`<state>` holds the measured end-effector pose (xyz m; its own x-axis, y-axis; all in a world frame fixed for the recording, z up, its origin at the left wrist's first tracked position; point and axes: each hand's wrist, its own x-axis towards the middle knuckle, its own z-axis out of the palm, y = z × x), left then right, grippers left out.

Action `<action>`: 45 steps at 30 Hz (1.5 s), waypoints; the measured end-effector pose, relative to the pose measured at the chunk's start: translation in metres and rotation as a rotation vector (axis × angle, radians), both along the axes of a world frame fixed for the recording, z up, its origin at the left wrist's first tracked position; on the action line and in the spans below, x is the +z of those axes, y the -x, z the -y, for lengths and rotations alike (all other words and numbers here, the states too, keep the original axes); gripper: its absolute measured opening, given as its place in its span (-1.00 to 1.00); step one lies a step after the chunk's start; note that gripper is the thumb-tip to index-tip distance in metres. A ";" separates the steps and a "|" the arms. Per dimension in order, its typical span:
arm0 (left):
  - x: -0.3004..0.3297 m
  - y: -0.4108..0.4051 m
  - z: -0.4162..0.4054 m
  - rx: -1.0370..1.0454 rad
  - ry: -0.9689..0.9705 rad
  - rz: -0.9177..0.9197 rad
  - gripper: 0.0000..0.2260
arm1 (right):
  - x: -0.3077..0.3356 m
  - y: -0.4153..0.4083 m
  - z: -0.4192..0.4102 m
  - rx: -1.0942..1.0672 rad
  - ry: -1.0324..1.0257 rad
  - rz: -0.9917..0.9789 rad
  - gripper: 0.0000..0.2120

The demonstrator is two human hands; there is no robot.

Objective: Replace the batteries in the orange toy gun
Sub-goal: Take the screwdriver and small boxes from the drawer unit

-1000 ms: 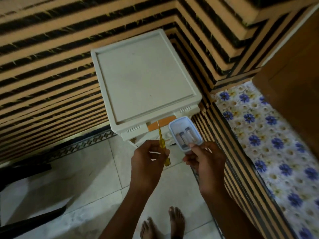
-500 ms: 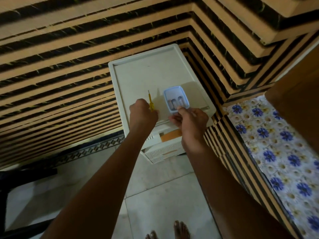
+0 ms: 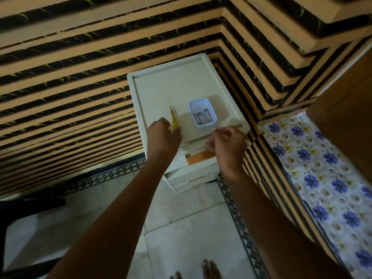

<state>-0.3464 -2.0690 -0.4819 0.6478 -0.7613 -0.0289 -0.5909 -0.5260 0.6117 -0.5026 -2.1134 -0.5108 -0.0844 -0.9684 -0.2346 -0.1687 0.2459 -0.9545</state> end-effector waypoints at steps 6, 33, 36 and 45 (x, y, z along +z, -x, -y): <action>-0.011 0.006 -0.055 -0.219 0.007 0.135 -0.64 | -0.021 0.030 -0.038 0.478 0.642 -0.562 -0.84; -0.030 -0.019 -0.084 -0.519 -0.070 0.325 -0.38 | -0.041 0.096 -0.122 1.124 0.242 -1.302 -0.78; -0.044 -0.025 -0.093 -0.602 -0.026 0.420 -0.22 | -0.079 0.084 -0.123 1.108 0.222 -1.329 -0.70; -0.090 -0.032 -0.097 -0.593 0.123 0.677 -0.29 | -0.177 0.018 -0.078 0.934 0.240 -1.096 -0.43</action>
